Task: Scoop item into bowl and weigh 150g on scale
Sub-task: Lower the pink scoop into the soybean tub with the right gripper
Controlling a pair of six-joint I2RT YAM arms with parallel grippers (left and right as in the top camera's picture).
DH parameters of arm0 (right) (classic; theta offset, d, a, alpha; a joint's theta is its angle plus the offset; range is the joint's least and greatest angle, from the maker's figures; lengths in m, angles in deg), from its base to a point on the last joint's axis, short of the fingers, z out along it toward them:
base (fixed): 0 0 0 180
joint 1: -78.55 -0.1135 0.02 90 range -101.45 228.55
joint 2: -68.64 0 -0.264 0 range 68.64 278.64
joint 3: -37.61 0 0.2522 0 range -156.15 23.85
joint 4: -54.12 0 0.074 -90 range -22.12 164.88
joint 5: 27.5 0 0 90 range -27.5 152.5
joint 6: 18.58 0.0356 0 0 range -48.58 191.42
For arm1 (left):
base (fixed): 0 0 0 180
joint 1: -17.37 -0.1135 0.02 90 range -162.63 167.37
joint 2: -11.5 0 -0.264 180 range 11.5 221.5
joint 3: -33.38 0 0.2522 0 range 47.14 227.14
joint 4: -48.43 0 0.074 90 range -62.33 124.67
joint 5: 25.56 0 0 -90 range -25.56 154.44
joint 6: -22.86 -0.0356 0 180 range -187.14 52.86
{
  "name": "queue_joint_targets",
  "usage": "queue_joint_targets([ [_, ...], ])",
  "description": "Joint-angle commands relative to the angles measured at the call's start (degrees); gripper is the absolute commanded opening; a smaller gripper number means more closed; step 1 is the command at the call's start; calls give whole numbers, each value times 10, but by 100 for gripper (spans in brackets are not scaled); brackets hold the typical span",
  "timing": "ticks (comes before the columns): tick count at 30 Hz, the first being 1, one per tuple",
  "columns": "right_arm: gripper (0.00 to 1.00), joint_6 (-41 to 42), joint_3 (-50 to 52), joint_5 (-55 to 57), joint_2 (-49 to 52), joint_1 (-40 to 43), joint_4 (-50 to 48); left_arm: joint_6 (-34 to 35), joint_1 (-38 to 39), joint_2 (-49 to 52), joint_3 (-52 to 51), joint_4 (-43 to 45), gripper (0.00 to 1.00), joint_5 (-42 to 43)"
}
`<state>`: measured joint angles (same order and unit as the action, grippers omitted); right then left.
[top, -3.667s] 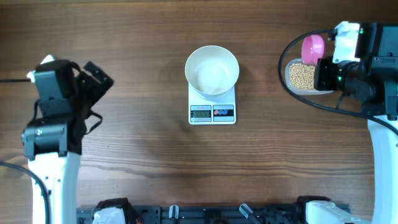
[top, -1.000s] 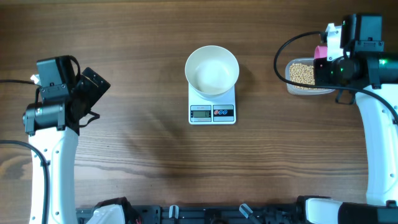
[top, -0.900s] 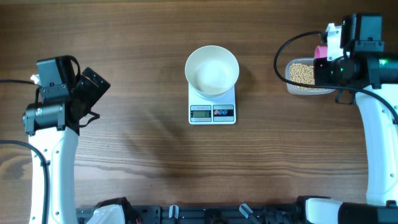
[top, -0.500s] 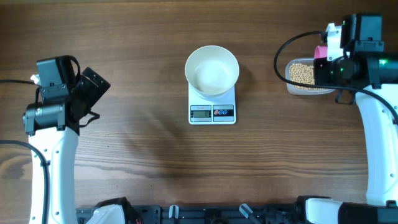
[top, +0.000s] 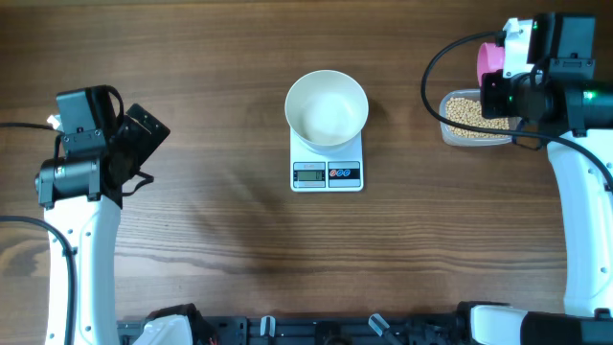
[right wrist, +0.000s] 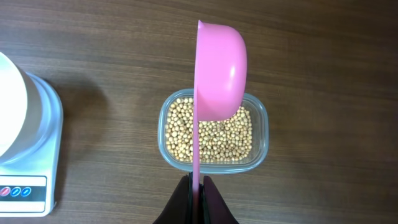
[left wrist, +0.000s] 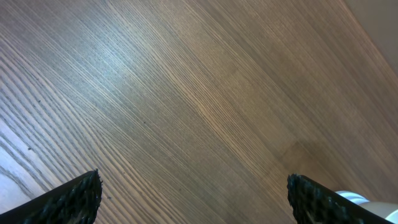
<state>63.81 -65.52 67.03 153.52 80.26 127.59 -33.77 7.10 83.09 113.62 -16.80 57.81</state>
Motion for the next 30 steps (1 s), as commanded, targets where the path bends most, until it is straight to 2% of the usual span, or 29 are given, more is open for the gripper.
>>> queue_joint_targets([
  [1,4,38,2,28,4,2,9,-1,-4,2,0,-1,100,-7],
  [4,4,16,2,29,4,2,12,-1,-4,2,0,-1,100,-7],
  [9,4,-107,13,-16,10,2,14,-1,-4,2,0,-1,100,-7],
  [12,4,-134,27,-16,19,2,3,-1,-4,2,0,-1,100,-7],
  [17,4,-96,36,11,40,3,-6,-1,-4,2,0,-1,100,-7],
  [22,4,-93,36,58,43,3,-31,-1,-4,2,0,-1,100,-7],
  [30,4,-82,36,57,74,48,-16,-1,-4,2,0,-1,100,-7],
])
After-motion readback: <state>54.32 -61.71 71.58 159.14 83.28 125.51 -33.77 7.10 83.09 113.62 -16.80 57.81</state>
